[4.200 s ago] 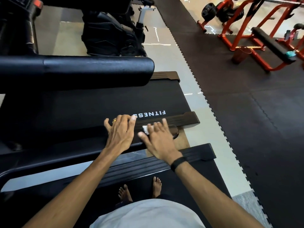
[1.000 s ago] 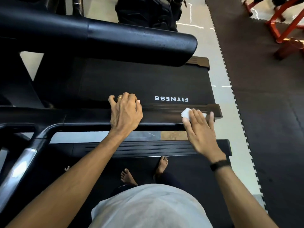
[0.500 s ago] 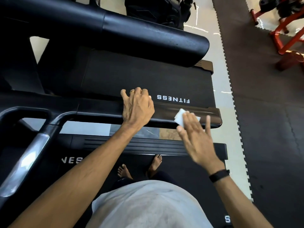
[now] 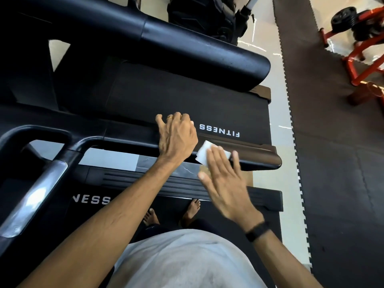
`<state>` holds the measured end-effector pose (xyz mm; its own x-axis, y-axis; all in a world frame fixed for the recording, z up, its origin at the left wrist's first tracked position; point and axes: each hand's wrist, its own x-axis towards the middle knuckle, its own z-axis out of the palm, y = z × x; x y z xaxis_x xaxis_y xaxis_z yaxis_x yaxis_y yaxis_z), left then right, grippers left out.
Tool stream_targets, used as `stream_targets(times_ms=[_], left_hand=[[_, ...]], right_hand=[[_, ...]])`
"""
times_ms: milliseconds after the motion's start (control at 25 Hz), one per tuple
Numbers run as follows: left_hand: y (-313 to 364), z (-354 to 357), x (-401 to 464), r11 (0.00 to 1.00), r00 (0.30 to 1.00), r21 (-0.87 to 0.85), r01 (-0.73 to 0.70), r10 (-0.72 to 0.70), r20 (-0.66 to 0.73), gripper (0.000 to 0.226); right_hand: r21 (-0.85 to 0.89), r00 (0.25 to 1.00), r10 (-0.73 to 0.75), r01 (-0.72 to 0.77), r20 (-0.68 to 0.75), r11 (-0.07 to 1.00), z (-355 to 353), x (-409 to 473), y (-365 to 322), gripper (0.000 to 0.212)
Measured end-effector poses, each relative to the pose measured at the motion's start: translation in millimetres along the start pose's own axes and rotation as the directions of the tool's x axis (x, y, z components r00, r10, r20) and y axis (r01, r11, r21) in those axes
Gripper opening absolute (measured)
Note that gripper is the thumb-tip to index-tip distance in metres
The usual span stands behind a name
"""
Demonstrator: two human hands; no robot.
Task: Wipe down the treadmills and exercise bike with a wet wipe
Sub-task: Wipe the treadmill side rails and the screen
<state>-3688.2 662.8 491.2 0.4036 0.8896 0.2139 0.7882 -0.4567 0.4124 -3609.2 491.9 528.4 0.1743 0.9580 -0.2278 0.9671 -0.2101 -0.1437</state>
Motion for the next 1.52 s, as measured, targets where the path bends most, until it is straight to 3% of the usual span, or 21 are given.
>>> stream_targets(times_ms=[80,200,320,400,560,680,760,840,920,1000,1120,1280,1360,1440,1520], left_hand=[[2.0,1.1,0.6,1.0,1.0,0.011,-0.022,0.022,-0.002,0.031],[3.8,1.8,1.3,0.999,0.999,0.024,-0.044,0.043,0.006,0.03],[4.3,0.1,1.6,1.0,1.0,0.014,-0.024,0.024,0.005,0.031],[3.2,-0.2,0.6,1.0,1.0,0.007,-0.01,0.01,0.003,0.031],[-1.3,0.7,-1.6,1.0,0.999,-0.017,0.015,-0.015,-0.028,0.034],[0.9,2.5,-1.2,1.0,1.0,0.017,0.006,-0.005,-0.023,0.034],[3.7,3.3,-0.5,0.999,1.0,0.047,-0.022,0.022,-0.007,0.03],[4.5,2.7,2.5,0.998,1.0,0.055,-0.024,0.024,0.003,0.028],[5.1,0.8,2.7,0.998,1.0,0.056,-0.009,0.01,-0.009,0.031],[6.8,-0.2,0.8,0.999,0.999,0.038,0.013,-0.011,-0.04,0.035],[4.4,-0.3,-0.2,0.999,0.997,0.007,0.054,-0.053,-0.062,0.039],[3.6,1.8,-0.9,0.997,0.992,-0.03,0.075,-0.078,-0.101,0.036],[6.1,3.0,-0.8,0.999,0.992,-0.009,0.046,-0.047,-0.113,0.036],[6.8,3.4,-0.8,1.0,0.994,0.011,0.026,-0.024,-0.111,0.036],[5.9,3.5,-0.6,1.0,0.995,0.014,0.017,-0.016,-0.101,0.034]], right_hand=[[-0.006,0.993,0.092,-0.092,-0.07,0.996,0.2,-22.3,38.7,0.084],[0.001,0.946,0.316,-0.317,-0.073,0.948,-5.1,0.6,91.5,0.101],[0.078,0.911,0.39,-0.402,0.133,0.912,-21.6,64.7,90.7,0.109],[0.07,0.917,0.325,-0.349,0.232,0.934,-21.9,96.9,63.5,0.104],[0.063,0.995,0.006,-0.012,0.103,0.998,-9.1,52.4,18.7,0.106],[0.035,0.996,-0.047,0.045,0.072,0.998,-11.4,9.3,52.3,0.095],[-0.035,0.988,0.097,-0.094,0.119,0.995,-16.6,20.1,91.0,0.111],[-0.052,0.932,0.29,-0.285,0.22,0.957,-24.5,54.1,121.6,0.126],[0.067,0.813,0.409,-0.475,0.414,0.877,-43.7,89.2,121.3,0.121],[0.221,0.733,0.345,-0.554,0.586,0.803,-58.1,111.2,92.8,0.104],[0.409,0.818,0.139,-0.417,0.558,0.812,-66.1,130.1,26.5,0.092],[0.233,0.939,-0.082,0.002,0.333,0.973,-57.0,79.5,14.1,0.073],[0.137,0.951,-0.013,-0.031,0.309,0.99,-59.6,47.1,47.5,0.083],[0.029,0.933,0.163,-0.182,0.322,0.983,-54.4,47.1,78.0,0.089],[0.038,0.895,0.276,-0.308,0.349,0.951,-45.5,78.3,83.4,0.091]])
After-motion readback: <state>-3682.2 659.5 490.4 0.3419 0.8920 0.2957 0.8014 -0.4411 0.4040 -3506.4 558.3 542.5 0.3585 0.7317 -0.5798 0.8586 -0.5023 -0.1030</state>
